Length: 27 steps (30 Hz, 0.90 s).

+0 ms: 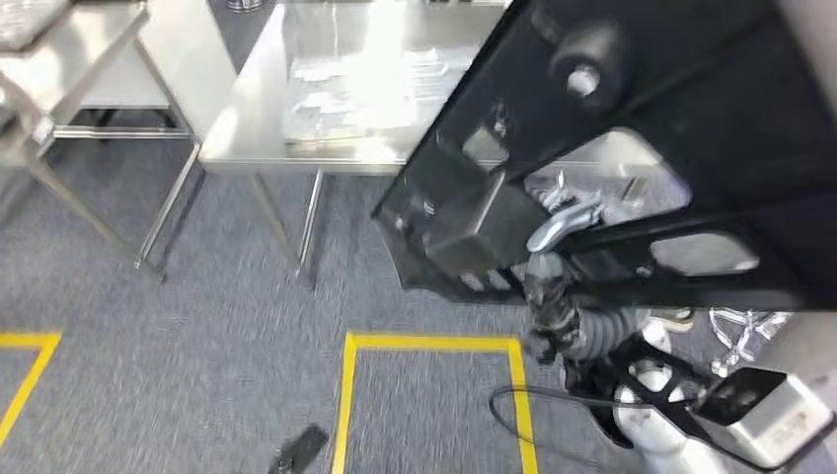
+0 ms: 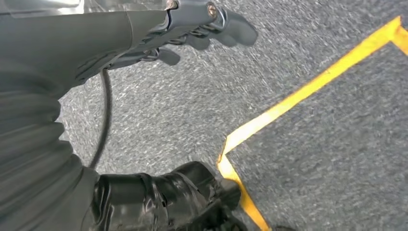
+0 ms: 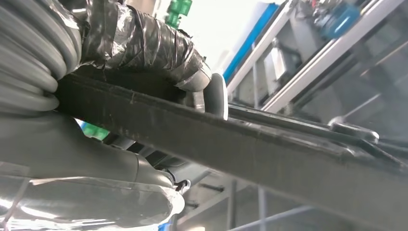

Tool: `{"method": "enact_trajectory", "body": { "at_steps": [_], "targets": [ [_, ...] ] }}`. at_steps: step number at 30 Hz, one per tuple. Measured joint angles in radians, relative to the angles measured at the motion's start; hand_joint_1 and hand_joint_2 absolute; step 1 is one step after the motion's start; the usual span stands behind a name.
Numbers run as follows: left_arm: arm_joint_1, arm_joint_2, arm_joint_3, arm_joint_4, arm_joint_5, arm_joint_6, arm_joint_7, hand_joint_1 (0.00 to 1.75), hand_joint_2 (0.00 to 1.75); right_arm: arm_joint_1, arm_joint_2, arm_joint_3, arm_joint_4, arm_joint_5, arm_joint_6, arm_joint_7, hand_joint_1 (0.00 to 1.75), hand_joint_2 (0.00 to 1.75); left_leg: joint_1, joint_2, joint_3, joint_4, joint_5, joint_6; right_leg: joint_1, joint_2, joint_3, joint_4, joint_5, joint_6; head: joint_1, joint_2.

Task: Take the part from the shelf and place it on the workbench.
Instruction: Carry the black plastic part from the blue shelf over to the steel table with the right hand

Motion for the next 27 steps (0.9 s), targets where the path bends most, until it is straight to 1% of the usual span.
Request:
{"method": "enact_trajectory", "body": {
  "at_steps": [1, 2, 3, 4, 5, 6, 7, 8, 9, 10, 11, 12, 13, 14, 15, 16, 17, 18, 19, 20, 21, 22, 23, 24, 25, 26, 27],
  "targets": [
    [0.0, 0.0, 0.0, 0.0, 0.0, 0.0, 0.0, 0.0, 1.75, 0.0, 0.0, 0.0, 0.0, 0.0, 0.0, 0.0, 1.75, 1.75, 0.001, 0.001, -0.007, 0.02, 0.006, -0.005, 0.0, 0.002, 0.005, -0.001, -0.005, -0.008, -0.001, 0.0],
    [-0.001, 0.0, 0.0, 0.0, -0.001, 0.0, 0.0, 0.0, 1.75, -0.001, 0.0, 0.0, -0.001, 0.0, 0.0, 0.0, 1.75, 1.75, 0.002, 0.001, -0.027, 0.053, 0.011, -0.008, -0.001, 0.002, 0.012, -0.005, -0.007, -0.013, -0.002, 0.0],
    [-0.001, 0.0, 0.0, 0.0, -0.002, 0.0, 0.0, 0.0, 1.75, -0.001, 0.001, 0.0, -0.001, 0.0, 0.0, 0.0, 1.75, 1.75, 0.003, 0.002, -0.059, 0.102, 0.008, -0.01, -0.002, 0.003, 0.02, -0.01, -0.011, -0.018, -0.003, 0.0],
    [-0.001, 0.0, 0.0, 0.0, -0.002, 0.0, 0.001, 0.0, 1.75, -0.001, 0.001, 0.0, -0.002, 0.0, 0.0, 0.0, 1.75, 1.75, 0.003, 0.002, -0.099, 0.162, -0.005, -0.013, -0.001, 0.003, 0.029, -0.015, -0.015, -0.021, -0.004, 0.0],
    [-0.001, 0.0, 0.0, 0.0, -0.003, 0.0, 0.001, 0.0, 1.75, -0.001, 0.001, 0.0, -0.002, 0.0, 0.0, 0.0, 1.75, 1.75, 0.003, 0.002, -0.143, 0.218, -0.03, -0.013, 0.001, 0.003, 0.036, -0.018, -0.021, -0.024, -0.004, 0.0],
    [0.0, 0.0, 0.0, 0.0, -0.003, 0.0, 0.001, 0.0, 1.75, 0.0, 0.001, 0.0, -0.001, 0.0, 0.0, 0.001, 1.75, 1.75, 0.003, 0.002, -0.182, 0.26, -0.055, -0.013, 0.004, 0.004, 0.043, -0.019, -0.027, -0.026, -0.004, 0.0],
    [0.002, 0.0, 0.0, 0.0, -0.004, 0.0, 0.002, 0.0, 1.75, 0.0, 0.001, 0.0, -0.001, 0.0, 0.0, 0.001, 1.75, 1.75, 0.002, 0.002, -0.211, 0.276, -0.071, -0.009, 0.008, 0.005, 0.052, -0.02, -0.035, -0.028, -0.004, 0.0],
    [0.003, 0.0, 0.0, 0.0, -0.005, 0.0, 0.002, 0.0, 1.75, 0.0, 0.001, 0.0, -0.001, 0.0, 0.0, 0.001, 1.75, 1.75, -0.001, 0.002, -0.225, 0.264, -0.068, -0.003, 0.013, 0.007, 0.063, -0.02, -0.044, -0.03, -0.004, 0.0],
    [0.003, 0.0, 0.0, 0.0, -0.005, 0.0, 0.002, 0.0, 1.75, 0.0, 0.001, 0.0, -0.001, 0.0, 0.0, 0.001, 1.75, 1.75, -0.005, 0.002, -0.225, 0.225, -0.042, 0.007, 0.018, 0.008, 0.076, -0.02, -0.053, -0.031, -0.004, 0.0],
    [0.003, 0.0, 0.0, 0.0, -0.006, 0.0, 0.003, 0.0, 1.75, 0.0, 0.001, 0.0, -0.001, 0.0, 0.0, 0.001, 1.75, 1.75, -0.011, 0.002, -0.214, 0.163, 0.006, 0.02, 0.022, 0.009, 0.09, -0.021, -0.063, -0.031, -0.004, 0.0],
    [0.004, 0.001, 0.0, 0.0, -0.006, 0.0, 0.003, 0.0, 1.75, 0.0, 0.001, 0.0, -0.001, 0.0, 0.0, 0.001, 1.75, 1.75, -0.019, 0.0, -0.199, 0.102, 0.062, 0.035, 0.025, 0.009, 0.102, -0.022, -0.073, -0.032, -0.003, 0.0],
    [0.004, 0.003, 0.0, 0.0, -0.007, 0.0, 0.004, 0.0, 1.75, 0.0, 0.0, -0.001, -0.001, 0.0, 0.0, 0.002, 1.75, 1.75, -0.027, -0.003, -0.188, 0.057, 0.1, 0.048, 0.026, 0.011, 0.113, -0.026, -0.08, -0.03, 0.0, 0.0],
    [0.004, 0.005, 0.0, 0.0, -0.007, 0.0, 0.006, 0.0, 1.75, 0.0, 0.0, -0.001, 0.0, 0.0, 0.0, 0.002, 1.75, 1.75, -0.035, -0.005, -0.178, 0.024, 0.125, 0.059, 0.024, 0.013, 0.121, -0.03, -0.086, -0.026, 0.003, 0.0],
    [0.005, 0.007, 0.0, 0.0, -0.008, 0.0, 0.006, 0.0, 1.75, 0.0, 0.0, -0.001, 0.0, 0.0, 0.0, 0.002, 1.75, 1.75, -0.041, -0.007, -0.171, 0.007, 0.132, 0.066, 0.021, 0.014, 0.126, -0.031, -0.087, -0.021, 0.004, 0.0],
    [0.004, 0.008, 0.0, 0.0, -0.008, 0.0, 0.007, 0.0, 1.75, 0.0, 0.0, -0.001, 0.001, 0.0, 0.0, 0.003, 1.75, 1.75, -0.045, -0.008, -0.162, -0.002, 0.126, 0.07, 0.021, 0.016, 0.133, -0.031, -0.086, -0.015, 0.005, 0.0],
    [0.004, 0.007, 0.0, 0.0, -0.008, 0.0, 0.008, 0.0, 1.75, 0.0, 0.0, -0.001, 0.0, 0.0, 0.0, 0.003, 1.75, 1.75, -0.046, -0.008, -0.147, -0.017, 0.131, 0.073, 0.019, 0.015, 0.135, -0.025, -0.086, -0.01, 0.004, 0.0],
    [0.003, 0.007, 0.0, 0.0, -0.009, 0.0, 0.008, 0.0, 1.75, 0.0, 0.0, -0.002, 0.0, 0.0, 0.0, 0.004, 1.75, 1.75, -0.044, -0.007, -0.132, -0.025, 0.131, 0.074, 0.02, 0.014, 0.134, -0.008, -0.086, -0.006, 0.004, 0.0],
    [0.001, 0.008, 0.0, 0.0, -0.008, 0.0, 0.008, 0.0, 1.75, -0.001, 0.0, -0.002, 0.0, 0.0, 0.0, 0.004, 1.75, 1.75, -0.042, -0.006, -0.117, -0.03, 0.129, 0.075, 0.02, 0.013, 0.121, 0.022, -0.091, -0.003, 0.005, 0.0],
    [0.0, 0.008, 0.0, 0.0, -0.008, 0.0, 0.008, 0.0, 1.75, -0.002, 0.0, -0.003, 0.0, 0.0, 0.0, 0.003, 1.75, 1.75, -0.04, -0.005, -0.108, -0.035, 0.127, 0.077, 0.019, 0.012, 0.096, 0.066, -0.103, -0.001, 0.005, 0.0],
    [-0.002, 0.008, 0.0, 0.0, -0.008, 0.0, 0.009, 0.0, 1.75, -0.002, 0.0, -0.003, 0.0, 0.0, 0.0, 0.003, 1.75, 1.75, -0.04, -0.004, -0.101, -0.036, 0.122, 0.079, 0.019, 0.011, 0.059, 0.124, -0.122, 0.002, 0.006, 0.0],
    [-0.002, 0.008, 0.0, 0.0, -0.008, 0.0, 0.01, 0.0, 1.75, 0.0, 0.0, -0.004, 0.0, 0.0, 0.0, 0.003, 1.75, 1.75, -0.039, -0.004, -0.097, -0.035, 0.115, 0.08, 0.019, 0.011, 0.016, 0.177, -0.149, 0.004, 0.007, 0.0],
    [-0.001, 0.008, 0.0, 0.0, -0.008, 0.0, 0.01, 0.0, 1.75, 0.002, 0.0, -0.005, 0.001, 0.0, 0.0, 0.003, 1.75, 1.75, -0.039, -0.004, -0.092, -0.034, 0.108, 0.08, 0.018, 0.011, -0.02, 0.214, -0.172, 0.006, 0.008, 0.0],
    [0.001, 0.008, 0.0, 0.0, -0.008, 0.0, 0.011, 0.0, 1.75, 0.003, 0.0, -0.006, 0.001, 0.0, 0.0, 0.003, 1.75, 1.75, -0.039, -0.005, -0.085, -0.032, 0.099, 0.079, 0.018, 0.011, -0.045, 0.226, -0.182, 0.008, 0.008, 0.0],
    [0.002, 0.007, 0.0, 0.0, -0.008, 0.0, 0.011, 0.0, 1.75, 0.004, 0.0, -0.006, 0.001, 0.0, 0.0, 0.004, 1.75, 1.75, -0.039, -0.006, -0.076, -0.028, 0.089, 0.077, 0.018, 0.011, -0.051, 0.204, -0.167, 0.009, 0.008, 0.0],
    [0.004, 0.006, 0.0, 0.0, -0.008, 0.0, 0.012, 0.0, 1.75, 0.004, 0.0, -0.007, 0.001, 0.0, 0.0, 0.004, 1.75, 1.75, -0.038, -0.007, -0.066, -0.023, 0.078, 0.074, 0.018, 0.01, -0.044, 0.154, -0.127, 0.01, 0.008, 0.0],
    [0.004, 0.005, 0.0, 0.0, -0.008, 0.0, 0.012, 0.0, 1.75, 0.004, 0.0, -0.007, 0.001, 0.0, 0.0, 0.004, 1.75, 1.75, -0.037, -0.008, -0.059, -0.017, 0.065, 0.07, 0.017, 0.01, -0.031, 0.093, -0.07, 0.01, 0.008, 0.0],
    [0.004, 0.004, 0.0, 0.0, -0.008, 0.0, 0.012, 0.0, 1.75, 0.005, 0.0, -0.008, 0.002, 0.0, 0.0, 0.003, 1.75, 1.75, -0.037, -0.009, -0.052, -0.011, 0.054, 0.065, 0.019, 0.01, -0.021, 0.04, -0.029, 0.007, 0.007, 0.0]
  ]
}}
